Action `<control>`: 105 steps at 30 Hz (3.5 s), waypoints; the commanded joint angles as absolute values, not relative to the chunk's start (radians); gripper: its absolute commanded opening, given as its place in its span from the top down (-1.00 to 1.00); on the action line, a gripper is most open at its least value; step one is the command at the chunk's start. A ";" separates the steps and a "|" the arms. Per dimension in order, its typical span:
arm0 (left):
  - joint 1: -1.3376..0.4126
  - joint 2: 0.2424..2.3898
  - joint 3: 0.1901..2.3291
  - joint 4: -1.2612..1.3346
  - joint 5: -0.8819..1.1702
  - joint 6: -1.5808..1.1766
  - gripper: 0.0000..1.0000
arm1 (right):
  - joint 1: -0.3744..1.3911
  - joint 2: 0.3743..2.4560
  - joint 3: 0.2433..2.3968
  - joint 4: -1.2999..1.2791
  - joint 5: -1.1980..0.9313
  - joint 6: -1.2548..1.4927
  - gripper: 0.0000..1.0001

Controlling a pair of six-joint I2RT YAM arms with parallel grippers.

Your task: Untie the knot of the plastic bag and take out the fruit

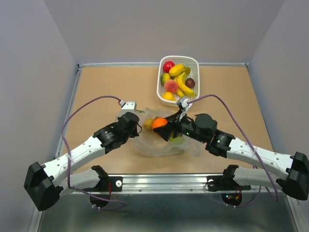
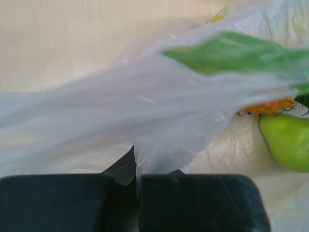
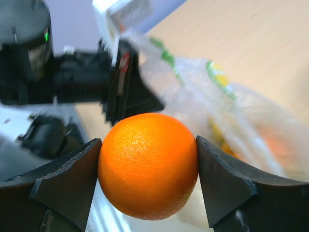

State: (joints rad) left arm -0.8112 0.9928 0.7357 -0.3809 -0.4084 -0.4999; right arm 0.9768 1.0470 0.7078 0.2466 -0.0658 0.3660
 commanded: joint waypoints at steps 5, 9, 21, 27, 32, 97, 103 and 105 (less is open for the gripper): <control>-0.811 1.089 0.686 -0.310 -0.232 -0.454 1.00 | 0.921 1.098 0.931 0.250 0.478 0.094 0.99; -0.811 1.121 0.687 -0.291 -0.189 -0.436 1.00 | 0.711 1.221 1.018 0.256 0.411 0.113 0.99; -0.811 1.123 0.684 -0.268 -0.146 -0.414 1.00 | 0.407 1.658 1.241 0.397 0.268 0.183 0.77; -0.810 1.121 0.686 -0.268 -0.147 -0.411 1.00 | 0.348 1.908 1.416 0.420 0.265 0.193 0.47; -0.808 1.111 0.686 -0.268 -0.149 -0.413 1.00 | 0.341 2.014 1.494 0.423 0.313 0.192 -0.38; -0.750 0.838 0.742 -0.275 -0.408 -0.368 1.00 | 1.043 1.152 0.594 -0.241 0.117 0.586 0.51; -0.750 0.844 0.709 -0.275 -0.316 -0.437 1.00 | 1.052 1.229 0.517 -0.168 0.101 0.592 0.25; -0.750 0.848 0.692 -0.272 -0.289 -0.465 1.00 | 1.052 1.253 0.499 -0.111 0.068 0.591 0.13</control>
State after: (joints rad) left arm -0.7555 0.8536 0.7265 -0.2928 -0.3424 -0.4034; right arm 1.0420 1.2121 0.5461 -0.1978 0.0887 0.5659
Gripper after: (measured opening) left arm 0.025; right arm 0.394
